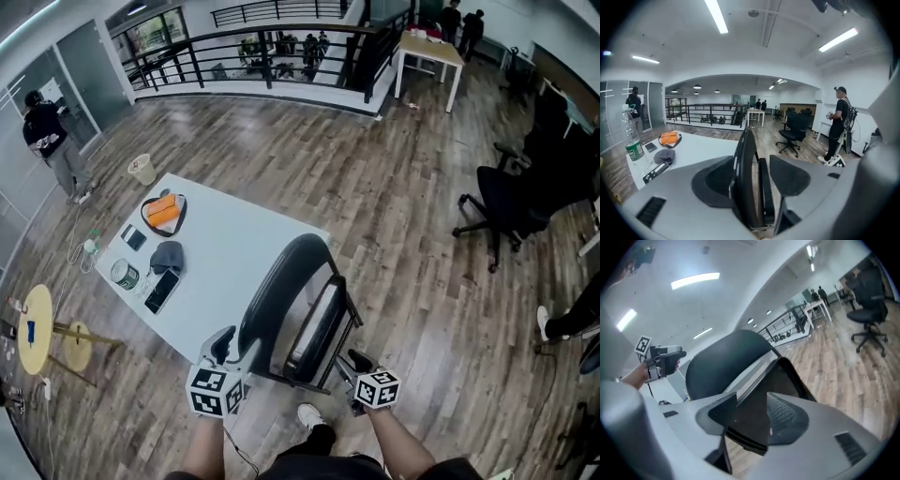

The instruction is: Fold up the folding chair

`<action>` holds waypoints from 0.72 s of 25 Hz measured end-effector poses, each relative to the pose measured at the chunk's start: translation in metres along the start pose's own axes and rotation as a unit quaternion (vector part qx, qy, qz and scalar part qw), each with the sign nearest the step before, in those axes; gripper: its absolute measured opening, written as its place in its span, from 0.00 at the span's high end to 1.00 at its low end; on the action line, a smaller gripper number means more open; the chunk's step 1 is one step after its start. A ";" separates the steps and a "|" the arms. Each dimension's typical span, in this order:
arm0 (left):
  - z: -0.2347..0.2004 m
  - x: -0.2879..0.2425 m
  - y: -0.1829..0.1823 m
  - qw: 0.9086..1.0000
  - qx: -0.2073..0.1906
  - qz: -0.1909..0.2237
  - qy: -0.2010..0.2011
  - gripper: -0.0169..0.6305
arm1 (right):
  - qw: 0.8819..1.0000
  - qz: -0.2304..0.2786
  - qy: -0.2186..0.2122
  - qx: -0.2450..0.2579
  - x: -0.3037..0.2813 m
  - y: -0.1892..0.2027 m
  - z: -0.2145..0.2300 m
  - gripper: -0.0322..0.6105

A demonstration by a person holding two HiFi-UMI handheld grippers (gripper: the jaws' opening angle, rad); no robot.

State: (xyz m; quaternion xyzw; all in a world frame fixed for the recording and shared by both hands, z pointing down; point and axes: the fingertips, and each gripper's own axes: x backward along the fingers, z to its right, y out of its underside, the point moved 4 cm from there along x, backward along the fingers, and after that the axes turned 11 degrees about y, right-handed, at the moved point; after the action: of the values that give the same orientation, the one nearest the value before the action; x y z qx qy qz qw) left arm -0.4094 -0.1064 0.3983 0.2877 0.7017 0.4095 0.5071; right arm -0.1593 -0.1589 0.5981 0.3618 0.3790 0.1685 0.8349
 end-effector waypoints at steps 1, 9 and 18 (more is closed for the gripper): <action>0.016 0.001 0.000 1.000 -0.004 0.009 0.008 0.61 | 0.999 0.023 0.015 0.019 0.021 -0.007 0.003 0.65; 0.188 -0.005 -0.009 0.980 0.015 0.163 0.111 0.97 | 0.952 0.201 0.196 0.120 0.221 -0.052 0.035 0.93; 0.361 0.010 0.044 0.972 0.012 0.150 0.182 0.97 | 0.894 0.296 0.322 0.100 0.427 -0.024 0.057 0.93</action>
State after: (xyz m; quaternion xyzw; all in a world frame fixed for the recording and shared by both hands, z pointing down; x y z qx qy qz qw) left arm -0.0707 0.0258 0.3773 0.3170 0.7358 0.5176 0.3003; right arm 0.1637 0.0349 0.3875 0.4650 0.5172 0.4762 0.5381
